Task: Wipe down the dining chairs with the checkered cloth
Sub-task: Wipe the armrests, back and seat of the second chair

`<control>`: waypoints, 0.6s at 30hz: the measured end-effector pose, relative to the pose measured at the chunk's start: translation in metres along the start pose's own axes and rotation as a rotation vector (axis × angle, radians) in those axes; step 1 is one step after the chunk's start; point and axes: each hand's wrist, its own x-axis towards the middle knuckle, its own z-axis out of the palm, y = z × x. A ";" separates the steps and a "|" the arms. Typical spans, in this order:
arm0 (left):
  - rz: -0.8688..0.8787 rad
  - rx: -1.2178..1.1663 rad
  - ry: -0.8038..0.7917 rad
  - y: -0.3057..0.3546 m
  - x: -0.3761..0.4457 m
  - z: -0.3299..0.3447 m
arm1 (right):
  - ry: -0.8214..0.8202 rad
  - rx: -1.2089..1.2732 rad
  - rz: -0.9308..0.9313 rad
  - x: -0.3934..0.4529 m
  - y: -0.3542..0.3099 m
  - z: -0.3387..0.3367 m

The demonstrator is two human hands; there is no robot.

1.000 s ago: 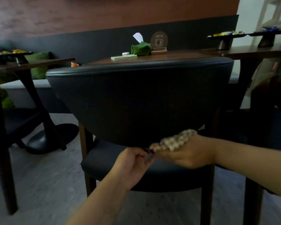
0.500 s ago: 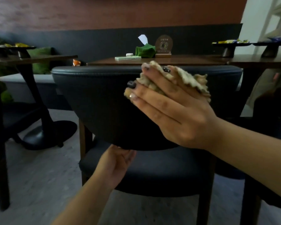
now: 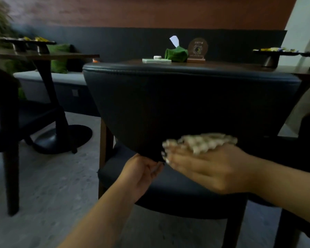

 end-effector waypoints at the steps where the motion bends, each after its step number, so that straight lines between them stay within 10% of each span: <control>1: -0.002 -0.005 0.004 0.000 0.001 0.000 | 0.082 0.019 0.015 0.014 0.006 -0.013; 7: 0.031 -0.025 -0.002 0.010 -0.001 -0.024 | 0.268 -0.318 0.038 0.063 0.022 -0.029; 18: 0.000 0.019 -0.057 0.013 -0.004 -0.031 | -0.291 -0.216 -0.063 -0.005 -0.030 0.056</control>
